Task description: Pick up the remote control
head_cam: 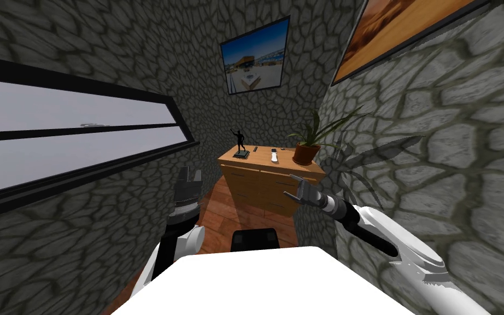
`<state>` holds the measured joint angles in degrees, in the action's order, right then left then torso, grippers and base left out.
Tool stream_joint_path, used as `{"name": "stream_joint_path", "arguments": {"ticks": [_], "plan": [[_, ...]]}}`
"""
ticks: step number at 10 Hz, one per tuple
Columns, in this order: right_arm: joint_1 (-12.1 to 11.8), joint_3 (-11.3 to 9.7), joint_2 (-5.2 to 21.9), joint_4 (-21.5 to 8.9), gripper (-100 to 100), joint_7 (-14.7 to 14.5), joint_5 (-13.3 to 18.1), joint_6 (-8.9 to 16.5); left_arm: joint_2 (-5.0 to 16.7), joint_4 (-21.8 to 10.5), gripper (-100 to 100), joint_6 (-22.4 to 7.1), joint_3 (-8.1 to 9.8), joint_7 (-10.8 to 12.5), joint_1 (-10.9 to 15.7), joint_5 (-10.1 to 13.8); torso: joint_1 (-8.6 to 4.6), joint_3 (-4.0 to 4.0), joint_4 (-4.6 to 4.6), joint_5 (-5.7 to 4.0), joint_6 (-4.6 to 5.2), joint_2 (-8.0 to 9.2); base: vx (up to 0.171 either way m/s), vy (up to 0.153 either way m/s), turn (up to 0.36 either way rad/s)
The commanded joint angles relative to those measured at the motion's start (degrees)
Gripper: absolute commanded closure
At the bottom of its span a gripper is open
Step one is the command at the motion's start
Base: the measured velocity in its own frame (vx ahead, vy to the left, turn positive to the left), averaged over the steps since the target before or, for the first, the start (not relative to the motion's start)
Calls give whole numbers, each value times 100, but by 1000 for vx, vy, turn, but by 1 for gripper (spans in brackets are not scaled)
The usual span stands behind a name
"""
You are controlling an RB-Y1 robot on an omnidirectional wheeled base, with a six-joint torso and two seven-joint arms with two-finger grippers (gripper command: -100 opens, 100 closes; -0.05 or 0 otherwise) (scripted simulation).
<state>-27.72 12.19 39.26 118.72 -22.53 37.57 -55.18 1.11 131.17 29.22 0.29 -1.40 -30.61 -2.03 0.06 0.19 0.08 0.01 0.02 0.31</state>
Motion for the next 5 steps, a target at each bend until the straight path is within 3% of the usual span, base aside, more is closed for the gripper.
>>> {"name": "stream_joint_path", "arguments": {"ticks": [1, 4, 5], "plan": [[36, 156, 286, -217, -100, -183, 286, -286, 0, 0, 0, 0, 0, 0, 0, 0, 0, 0, 0, 0, 0, 0, -68, 48, 182], [47, 302, 638, -370, -100, -332, 843, -542, 0, 0, 0, 0, 0, 0, 1, 0, 1, -2, -1, 0, -2, -1, -74, 36, 113], [58, 452, 843, -526, -100, -482, 1016, -765, 0, 0, 0, 0, 0, 0, 0, 0, -1, -2, -1, 0, 1, -4, -69, 54, 195]]}}
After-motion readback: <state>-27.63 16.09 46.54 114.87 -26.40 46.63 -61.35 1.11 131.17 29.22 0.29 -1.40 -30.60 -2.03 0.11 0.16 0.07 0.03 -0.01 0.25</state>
